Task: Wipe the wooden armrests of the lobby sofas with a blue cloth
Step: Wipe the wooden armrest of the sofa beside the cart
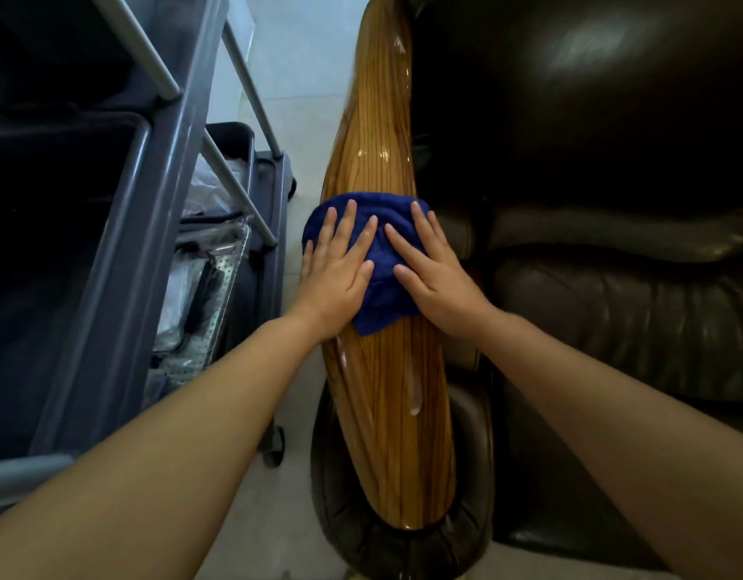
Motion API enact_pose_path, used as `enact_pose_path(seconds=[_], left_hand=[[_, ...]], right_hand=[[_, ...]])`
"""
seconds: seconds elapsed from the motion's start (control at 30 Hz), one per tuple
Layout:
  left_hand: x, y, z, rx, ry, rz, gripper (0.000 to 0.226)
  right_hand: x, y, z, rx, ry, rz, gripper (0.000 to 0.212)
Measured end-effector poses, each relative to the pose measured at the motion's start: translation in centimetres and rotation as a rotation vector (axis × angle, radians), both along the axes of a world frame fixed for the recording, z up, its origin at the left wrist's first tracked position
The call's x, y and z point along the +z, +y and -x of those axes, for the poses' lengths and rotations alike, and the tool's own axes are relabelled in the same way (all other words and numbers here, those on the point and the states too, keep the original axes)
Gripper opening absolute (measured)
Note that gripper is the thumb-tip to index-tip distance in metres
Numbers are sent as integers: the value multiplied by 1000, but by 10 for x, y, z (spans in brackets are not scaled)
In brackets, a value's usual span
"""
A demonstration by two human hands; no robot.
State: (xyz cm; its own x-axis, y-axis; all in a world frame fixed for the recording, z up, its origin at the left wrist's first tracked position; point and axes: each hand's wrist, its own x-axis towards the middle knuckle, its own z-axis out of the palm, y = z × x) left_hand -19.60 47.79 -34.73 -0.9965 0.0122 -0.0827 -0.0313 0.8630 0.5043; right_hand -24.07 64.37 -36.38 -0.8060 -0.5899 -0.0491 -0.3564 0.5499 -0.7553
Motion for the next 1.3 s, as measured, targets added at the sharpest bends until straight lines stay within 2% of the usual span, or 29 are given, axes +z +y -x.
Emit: enact_pose_path(seconds=[0.27, 0.5, 0.6, 0.7, 0.77, 0.83, 0.9, 0.97, 1.03, 1.1, 1.2, 1.3], left_hand=[[2, 6, -30, -33, -97, 17, 54], [4, 17, -67, -118, -194, 93, 51], [1, 20, -79, -138, -163, 123, 49], [-10, 33, -100, -94, -63, 190, 48], [-18, 40, -112, -57, 4, 179, 47], [-24, 45, -119, -14, 73, 105, 46], [-27, 43, -123, 3, 105, 27, 48], [-30, 35, -127, -79, 86, -32, 59], [-33, 25, -136, -230, 32, 33, 85], [-36, 21, -144, -304, -31, 139, 93], [-36, 23, -142, -253, -82, 168, 72], [-28, 23, -134, -233, -105, 121, 57]], right_hand=[[21, 9, -28, 9, -111, -150, 46], [42, 21, -66, 44, -184, -360, 46], [45, 18, -84, 22, -114, -452, 46], [32, 21, -110, -71, 119, -597, 49], [22, 27, -123, -199, 300, -495, 41], [6, 33, -126, -240, 366, -303, 36], [-7, 36, -122, -138, 254, -114, 46], [-13, 41, -114, -30, 94, 9, 61], [-15, 56, -108, 36, 92, 7, 72], [-17, 73, -113, 140, 72, -66, 81], [-21, 82, -129, 240, 93, -232, 81], [-12, 75, -128, 160, 109, -205, 57]])
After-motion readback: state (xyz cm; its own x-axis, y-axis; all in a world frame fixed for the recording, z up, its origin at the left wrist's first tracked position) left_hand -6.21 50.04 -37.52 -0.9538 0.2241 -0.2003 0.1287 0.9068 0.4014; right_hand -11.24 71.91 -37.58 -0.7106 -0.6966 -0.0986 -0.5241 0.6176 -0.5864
